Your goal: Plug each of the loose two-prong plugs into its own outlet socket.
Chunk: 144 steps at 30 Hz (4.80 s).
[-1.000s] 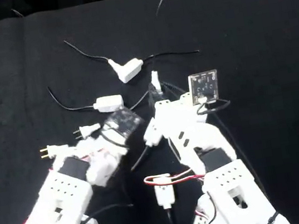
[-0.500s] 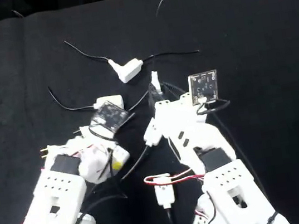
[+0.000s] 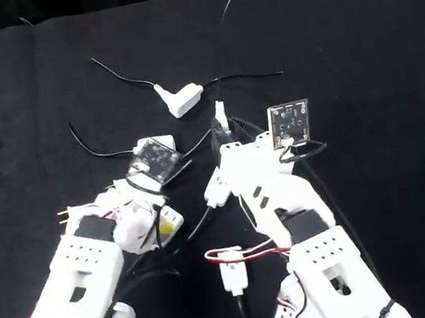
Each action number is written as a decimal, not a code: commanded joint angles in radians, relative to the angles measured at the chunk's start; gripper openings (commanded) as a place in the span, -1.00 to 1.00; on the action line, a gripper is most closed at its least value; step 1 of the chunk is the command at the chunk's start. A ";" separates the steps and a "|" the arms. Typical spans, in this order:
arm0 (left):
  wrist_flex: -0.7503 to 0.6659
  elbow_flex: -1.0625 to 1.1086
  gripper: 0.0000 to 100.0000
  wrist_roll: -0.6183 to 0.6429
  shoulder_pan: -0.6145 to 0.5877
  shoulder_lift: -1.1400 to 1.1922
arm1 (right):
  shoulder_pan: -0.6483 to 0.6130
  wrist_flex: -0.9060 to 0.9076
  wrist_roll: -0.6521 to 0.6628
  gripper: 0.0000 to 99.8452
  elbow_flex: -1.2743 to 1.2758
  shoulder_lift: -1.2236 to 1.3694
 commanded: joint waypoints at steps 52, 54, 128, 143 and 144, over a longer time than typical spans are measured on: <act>0.130 -0.059 -0.44 -0.181 -0.220 0.063 | -0.032 -0.011 -0.003 -0.97 -0.001 -0.022; 0.101 -0.047 -0.44 -0.199 -0.249 0.063 | -0.032 0.011 -0.003 -0.97 -0.005 -0.022; 0.258 0.240 -0.45 0.382 -0.484 -1.031 | -0.457 -0.416 0.486 -0.98 -0.153 0.733; 0.258 0.240 -0.45 0.382 -0.484 -1.031 | -0.474 -0.396 0.420 -0.98 -0.148 0.717; 0.258 0.240 -0.45 0.382 -0.484 -1.031 | -0.474 -0.394 0.420 -0.98 -0.145 0.700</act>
